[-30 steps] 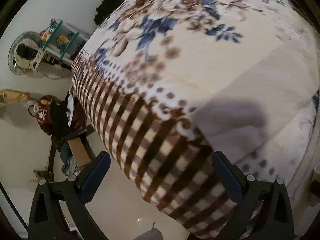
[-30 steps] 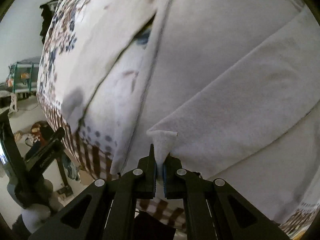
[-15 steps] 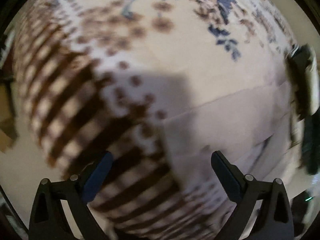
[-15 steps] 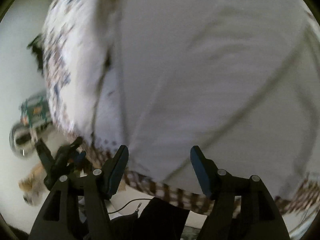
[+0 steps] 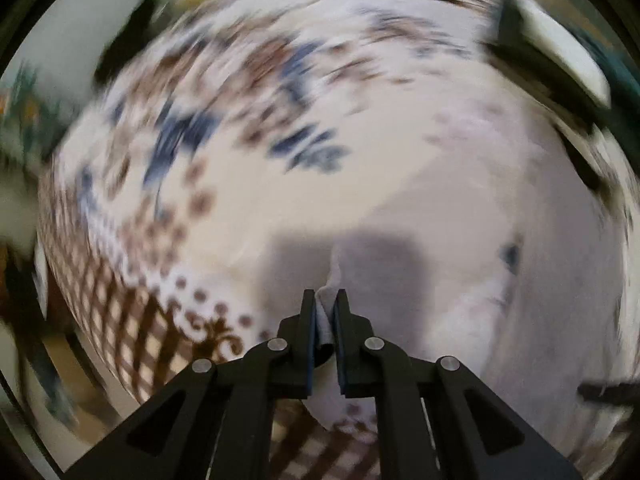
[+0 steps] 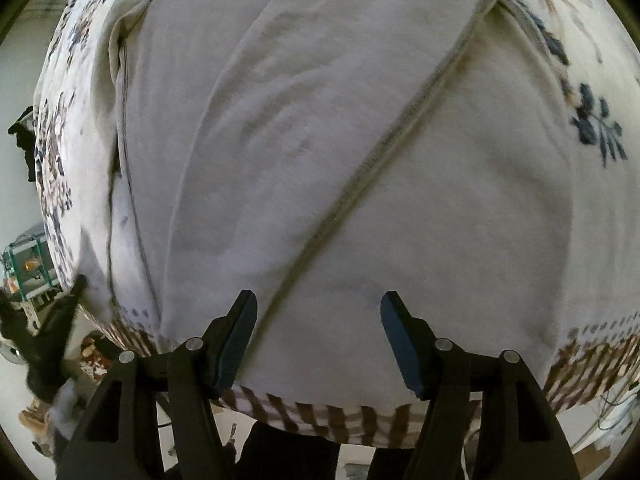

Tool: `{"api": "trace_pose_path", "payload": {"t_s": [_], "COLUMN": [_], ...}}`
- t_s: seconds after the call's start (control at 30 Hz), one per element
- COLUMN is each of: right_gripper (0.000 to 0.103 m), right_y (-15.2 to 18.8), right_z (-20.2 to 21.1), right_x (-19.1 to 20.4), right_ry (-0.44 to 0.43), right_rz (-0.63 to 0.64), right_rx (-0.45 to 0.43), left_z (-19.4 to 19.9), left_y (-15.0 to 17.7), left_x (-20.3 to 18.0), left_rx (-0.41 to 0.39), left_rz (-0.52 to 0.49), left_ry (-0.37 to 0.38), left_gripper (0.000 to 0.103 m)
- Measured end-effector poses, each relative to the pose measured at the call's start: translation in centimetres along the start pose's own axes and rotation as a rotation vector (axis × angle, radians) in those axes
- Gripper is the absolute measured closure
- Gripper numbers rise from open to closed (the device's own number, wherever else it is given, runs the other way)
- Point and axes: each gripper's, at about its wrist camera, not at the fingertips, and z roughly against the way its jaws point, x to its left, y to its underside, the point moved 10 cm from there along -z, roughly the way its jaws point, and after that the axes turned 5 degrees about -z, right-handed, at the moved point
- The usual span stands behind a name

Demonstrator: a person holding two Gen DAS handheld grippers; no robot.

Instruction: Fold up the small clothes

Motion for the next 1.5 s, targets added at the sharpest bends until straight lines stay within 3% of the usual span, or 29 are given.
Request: {"api": "trace_pose_path", "payload": {"t_s": [0.2,0.23,0.43,0.57,0.67,0.8,0.87,0.93,1.13,1.23,1.33,1.37,1.43,1.5], "right_gripper": [0.034,0.029,0.029,0.029,0.029,0.029,0.029,0.029,0.029,0.029,0.031,0.034,0.068,0.081], "right_y": [1.2,1.3,2.8,4.0,4.7,5.1,5.1,5.1,4.7,4.8,5.3,5.4,6.2,6.5], "right_z": [2.4,2.8,4.8,5.4,5.8,6.8,7.2,7.8,7.9,6.4,5.2,4.8,3.9,3.7], "right_x": [-3.8,-5.0,-12.6,-18.2,-21.2,-24.0,-24.9,-25.2,-24.1,-23.4,-22.7,-22.5,-22.2,-22.4], "right_ry": [-0.016,-0.009,-0.009,-0.018,-0.022,-0.035,-0.047,-0.068,-0.221,-0.284,-0.336,-0.348,-0.332,-0.313], "right_rz": [-0.016,-0.030,-0.138,-0.237,-0.287,-0.321,-0.324,-0.323,-0.325,-0.341,-0.358,-0.359,-0.347,-0.335], "right_rx": [-0.035,-0.039,-0.072,-0.074,-0.077,-0.083,-0.090,-0.094,-0.042,0.000,0.042,0.054,0.057,0.054], "left_z": [4.6,5.3,8.0,8.0,6.9,4.9,4.1,3.6,2.2,0.7,-0.8,-1.2,-1.7,-1.8], "left_y": [0.6,1.3,6.0,9.2,10.5,11.1,10.7,9.8,8.5,10.0,12.0,12.6,13.5,13.8], "left_x": [-12.4,-15.3,-29.2,-34.5,-36.1,-34.8,-32.8,-29.2,-16.7,-11.4,-8.9,-8.8,-9.0,-9.2], "left_rx": [-0.052,-0.055,-0.036,0.007,0.052,0.151,0.191,0.224,0.263,0.324,0.389,0.404,0.425,0.412], "left_rz": [-0.311,-0.373,-0.623,-0.714,-0.754,-0.682,-0.610,-0.507,-0.243,-0.142,-0.092,-0.079,-0.059,-0.060], "left_ry": [0.123,0.156,0.336,0.400,0.381,0.354,0.335,0.312,0.200,0.187,0.216,0.233,0.282,0.292], "left_gripper": [0.097,0.097,0.097,0.097,0.096,0.092,0.070,0.014,0.011,0.013,0.013,0.014,0.016,0.020]}}
